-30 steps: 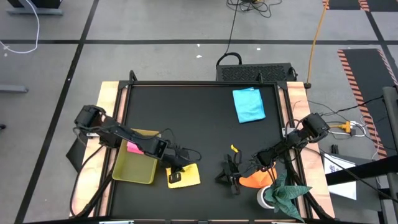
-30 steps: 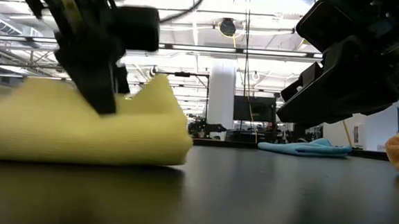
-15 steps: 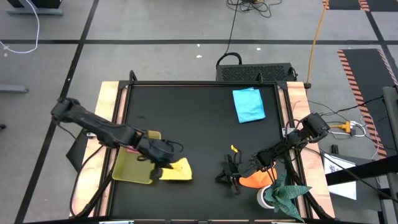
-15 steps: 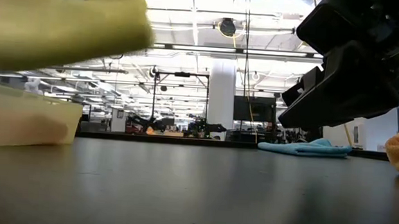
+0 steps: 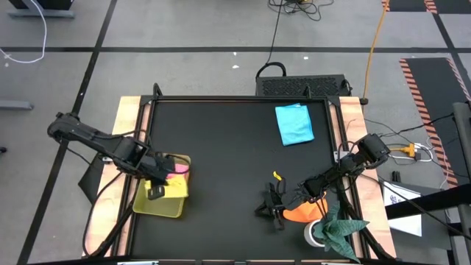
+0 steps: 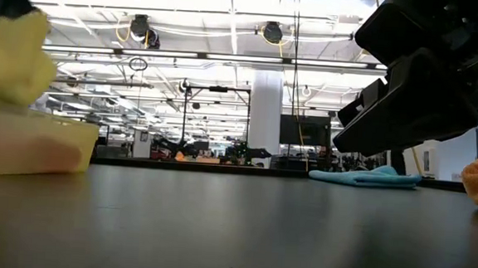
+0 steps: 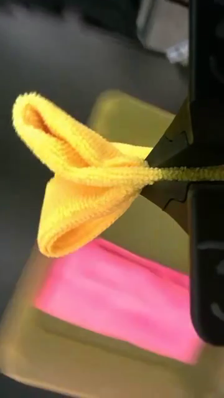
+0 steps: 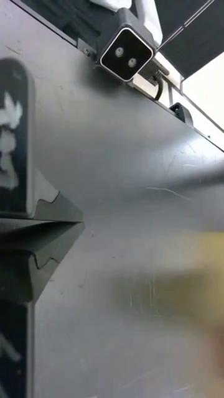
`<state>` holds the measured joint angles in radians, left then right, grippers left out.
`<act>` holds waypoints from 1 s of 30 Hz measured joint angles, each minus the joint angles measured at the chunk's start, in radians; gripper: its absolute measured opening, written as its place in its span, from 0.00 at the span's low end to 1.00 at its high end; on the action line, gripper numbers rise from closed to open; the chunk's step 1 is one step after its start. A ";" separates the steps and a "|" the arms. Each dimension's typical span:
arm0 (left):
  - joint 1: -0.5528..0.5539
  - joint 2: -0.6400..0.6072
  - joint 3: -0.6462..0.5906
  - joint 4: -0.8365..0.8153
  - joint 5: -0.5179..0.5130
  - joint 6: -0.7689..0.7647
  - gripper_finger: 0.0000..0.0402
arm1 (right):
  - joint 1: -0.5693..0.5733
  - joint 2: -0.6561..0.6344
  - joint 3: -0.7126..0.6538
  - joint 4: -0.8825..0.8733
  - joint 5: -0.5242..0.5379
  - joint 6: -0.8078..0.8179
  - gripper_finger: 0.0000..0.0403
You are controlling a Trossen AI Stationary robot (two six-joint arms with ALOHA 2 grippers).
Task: Fold microfiber towels
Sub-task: Put the yellow microfiber towel into the yellow bin
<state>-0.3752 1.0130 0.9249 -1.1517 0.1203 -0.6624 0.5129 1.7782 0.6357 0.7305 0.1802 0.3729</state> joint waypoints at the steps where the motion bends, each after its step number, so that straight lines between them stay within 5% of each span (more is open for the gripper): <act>1: 0.001 0.000 0.000 -0.046 0.000 -0.006 0.02 | 0.000 0.000 0.000 0.000 0.000 0.000 0.01; 7: 0.008 0.010 -0.017 -0.149 0.005 -0.017 0.03 | 0.000 0.000 0.000 -0.001 0.000 0.000 0.01; 22: 0.065 0.009 -0.220 0.167 0.199 0.111 0.02 | 0.000 0.000 0.000 -0.001 0.000 0.000 0.01; 30: 0.128 0.010 -0.361 0.177 0.144 0.023 0.10 | 0.000 0.000 0.000 -0.001 -0.001 0.000 0.01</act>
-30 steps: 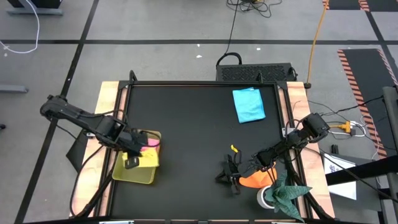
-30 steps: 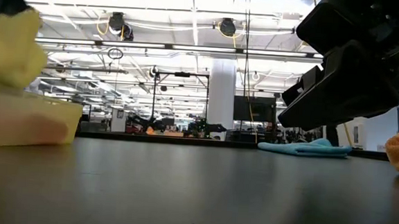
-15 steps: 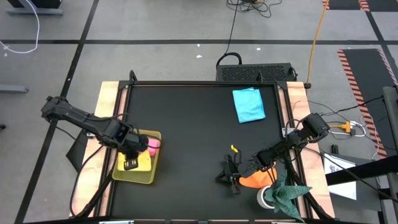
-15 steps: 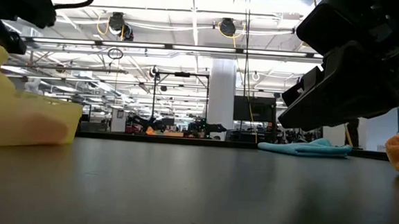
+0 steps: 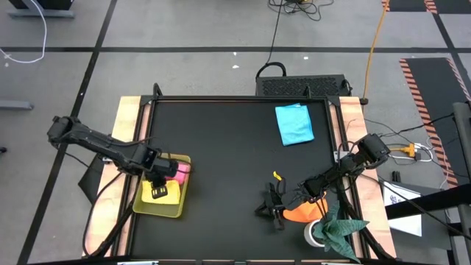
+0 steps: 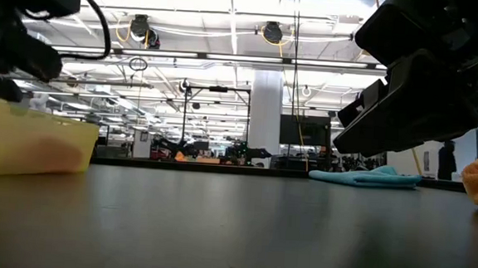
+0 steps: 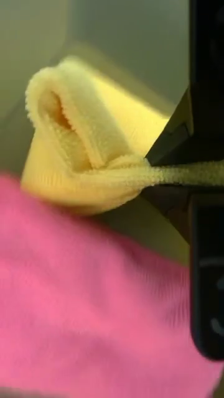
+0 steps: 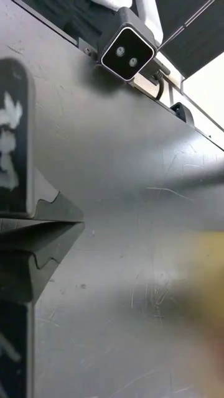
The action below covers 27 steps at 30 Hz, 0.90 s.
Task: Fold microfiber towels
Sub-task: Put the yellow microfiber towel into the yellow bin
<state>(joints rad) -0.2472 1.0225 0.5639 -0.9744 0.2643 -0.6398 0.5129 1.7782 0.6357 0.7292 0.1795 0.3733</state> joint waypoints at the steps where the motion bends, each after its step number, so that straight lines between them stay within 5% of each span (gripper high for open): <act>1: 0.007 0.000 -0.008 0.000 -0.016 -0.001 0.12 | 0.000 0.000 0.000 0.000 0.000 0.000 0.01; 7: 0.053 -0.001 -0.002 0.000 -0.079 0.015 0.28 | 0.000 0.000 0.000 0.000 0.000 0.000 0.01; 16: 0.093 -0.003 0.100 -0.119 -0.011 0.010 0.51 | 0.000 0.000 0.000 0.000 0.000 0.000 0.01; 21: 0.075 -0.003 0.184 -0.185 -0.072 0.005 0.45 | 0.000 0.000 0.000 0.000 0.000 0.000 0.01; 27: 0.024 -0.003 0.151 0.058 -0.091 0.057 0.24 | 0.000 0.000 0.000 0.000 0.000 0.000 0.01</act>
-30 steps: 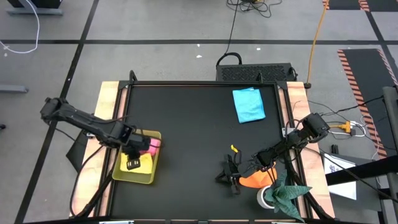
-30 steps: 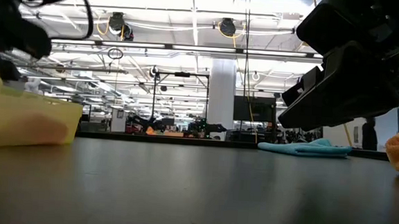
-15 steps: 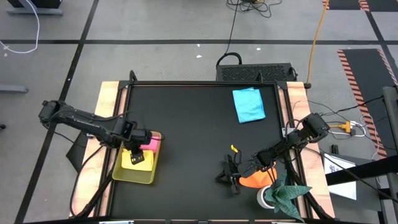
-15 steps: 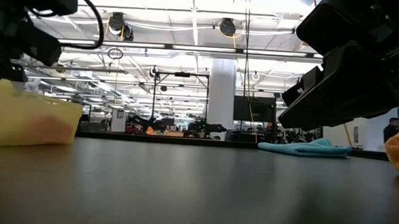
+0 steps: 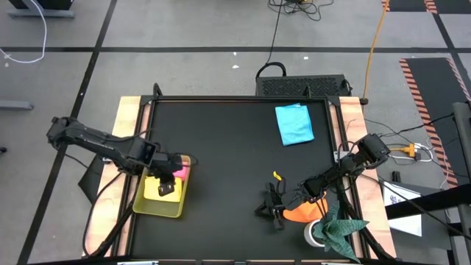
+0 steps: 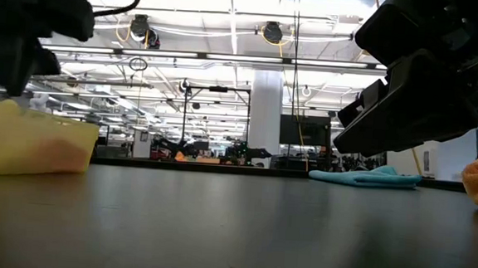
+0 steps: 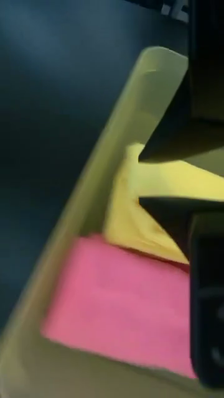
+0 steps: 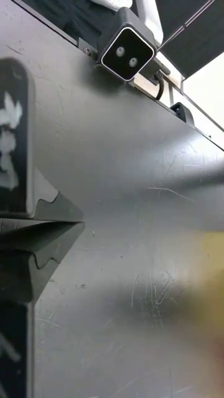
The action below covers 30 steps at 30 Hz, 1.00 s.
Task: Fold microfiber towels
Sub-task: Put the yellow microfiber towel into the yellow bin
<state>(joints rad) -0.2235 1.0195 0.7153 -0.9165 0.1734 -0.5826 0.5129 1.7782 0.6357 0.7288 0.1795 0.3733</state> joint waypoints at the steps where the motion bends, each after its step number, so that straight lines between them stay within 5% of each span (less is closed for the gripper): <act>1: -0.006 0.000 -0.014 0.038 -0.001 0.010 0.19 | 0.000 0.000 0.000 0.000 0.000 0.000 0.01; 6: -0.017 0.000 -0.120 0.151 -0.055 0.023 0.02 | 0.000 0.000 0.000 -0.001 0.000 0.000 0.01; 13: -0.017 0.000 -0.285 0.397 -0.113 0.045 0.02 | 0.000 0.000 0.000 0.000 0.000 0.000 0.01; 18: -0.017 0.001 -0.281 0.413 -0.114 0.047 0.03 | 0.000 0.000 0.000 0.000 0.000 0.000 0.01; 23: -0.035 0.000 -0.173 0.305 -0.105 0.024 0.02 | 0.000 0.000 0.000 0.000 0.000 0.000 0.01; 30: -0.130 0.000 -0.021 -0.093 -0.098 -0.180 0.03 | 0.000 0.000 0.000 -0.004 -0.001 0.000 0.01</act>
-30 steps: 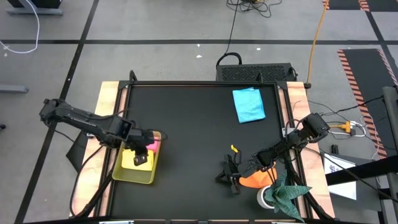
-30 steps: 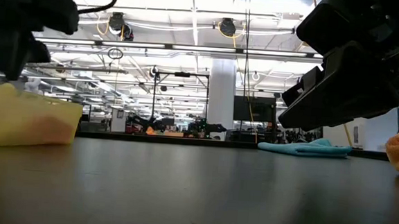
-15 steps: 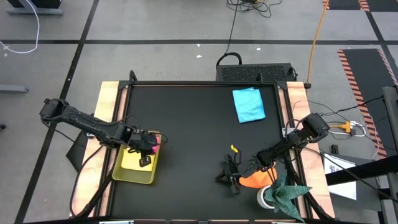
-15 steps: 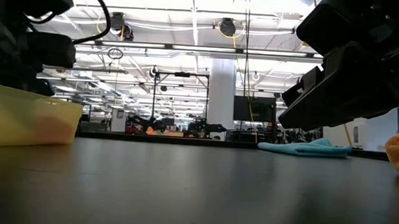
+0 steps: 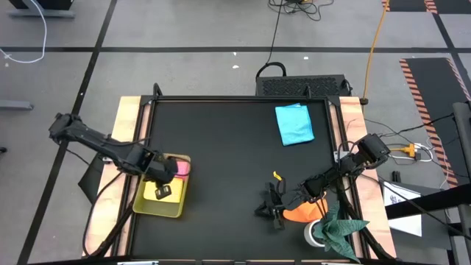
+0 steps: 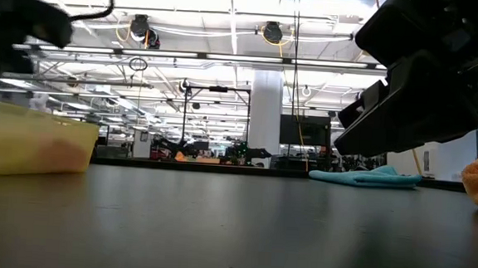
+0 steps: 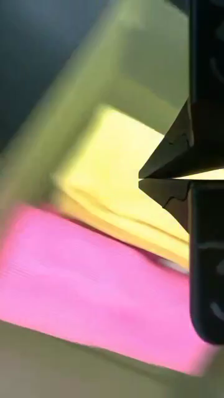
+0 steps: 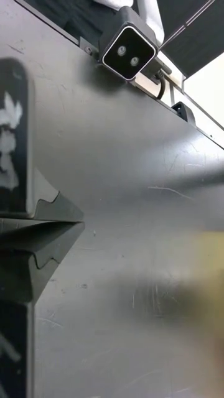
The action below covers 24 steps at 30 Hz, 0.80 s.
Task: Fold microfiber towels
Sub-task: Put the yellow microfiber towel into the yellow bin
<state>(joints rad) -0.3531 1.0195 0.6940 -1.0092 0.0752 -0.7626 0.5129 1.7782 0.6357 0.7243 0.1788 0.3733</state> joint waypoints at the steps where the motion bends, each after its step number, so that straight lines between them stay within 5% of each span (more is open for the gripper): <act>1: -0.013 0.000 0.001 -0.051 0.003 -0.038 0.04 | 0.000 0.000 0.000 -0.003 0.000 0.000 0.01; 5: -0.052 0.000 -0.047 -0.160 0.054 -0.129 0.01 | 0.000 0.000 0.000 -0.012 0.000 0.007 0.01; 15: -0.017 0.000 -0.213 0.035 -0.012 -0.052 0.01 | 0.000 0.000 0.000 -0.011 0.000 0.007 0.01; 24: 0.019 0.000 -0.147 0.003 0.138 -0.063 0.01 | 0.000 0.000 0.000 -0.010 0.000 0.007 0.01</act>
<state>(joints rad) -0.3340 1.0199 0.5472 -1.0062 0.2129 -0.8253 0.5133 1.7782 0.6357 0.7143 0.1787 0.3805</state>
